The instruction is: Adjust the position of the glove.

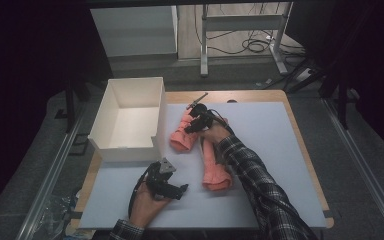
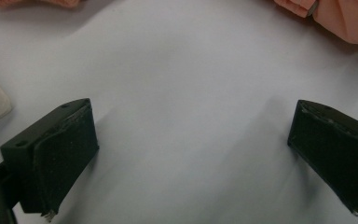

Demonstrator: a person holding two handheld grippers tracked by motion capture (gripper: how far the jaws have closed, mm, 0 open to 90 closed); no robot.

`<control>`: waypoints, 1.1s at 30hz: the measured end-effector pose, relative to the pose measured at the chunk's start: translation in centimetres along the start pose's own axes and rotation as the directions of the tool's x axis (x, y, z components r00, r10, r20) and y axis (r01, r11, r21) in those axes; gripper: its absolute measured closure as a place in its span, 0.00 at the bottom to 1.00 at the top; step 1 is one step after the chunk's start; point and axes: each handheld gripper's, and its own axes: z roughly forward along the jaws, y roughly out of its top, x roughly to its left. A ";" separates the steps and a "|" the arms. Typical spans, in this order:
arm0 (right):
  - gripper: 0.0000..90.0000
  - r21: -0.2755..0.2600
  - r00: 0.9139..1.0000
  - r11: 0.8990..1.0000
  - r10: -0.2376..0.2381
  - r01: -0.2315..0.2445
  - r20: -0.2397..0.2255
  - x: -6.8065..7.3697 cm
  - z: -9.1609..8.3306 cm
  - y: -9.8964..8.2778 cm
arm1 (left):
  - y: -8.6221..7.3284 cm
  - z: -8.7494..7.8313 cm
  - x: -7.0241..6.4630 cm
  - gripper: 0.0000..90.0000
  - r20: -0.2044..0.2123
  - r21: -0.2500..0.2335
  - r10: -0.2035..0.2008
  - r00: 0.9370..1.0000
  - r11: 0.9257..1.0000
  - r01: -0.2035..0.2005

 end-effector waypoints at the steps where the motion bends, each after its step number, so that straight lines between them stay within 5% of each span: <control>1: 0.67 0.000 1.000 1.000 0.000 0.000 0.000 0.0 0.0 0.0 | 0.0 0.0 0.0 0.01 0.000 0.000 0.000 1.000 1.000 0.000; 4: 0.79 0.027 0.998 0.999 -0.038 0.037 0.048 0.3 0.2 0.0 | 0.0 0.0 0.0 0.01 0.000 0.000 0.001 1.000 1.000 -0.001; 10: 0.99 0.048 0.997 0.997 -0.056 0.054 0.057 0.8 0.0 0.0 | 0.0 0.0 0.0 0.01 0.000 0.000 0.000 1.000 1.000 0.000; 17: 1.00 0.008 0.999 1.000 -0.024 0.023 0.042 0.5 -1.1 0.0 | 0.0 0.0 0.0 0.01 0.000 0.001 -0.001 1.000 1.000 0.001; 33: 1.00 -0.056 0.996 0.996 -0.071 0.074 0.058 1.3 -5.3 1.0 | 0.0 0.0 0.0 0.01 -0.001 0.002 0.001 1.000 1.000 -0.001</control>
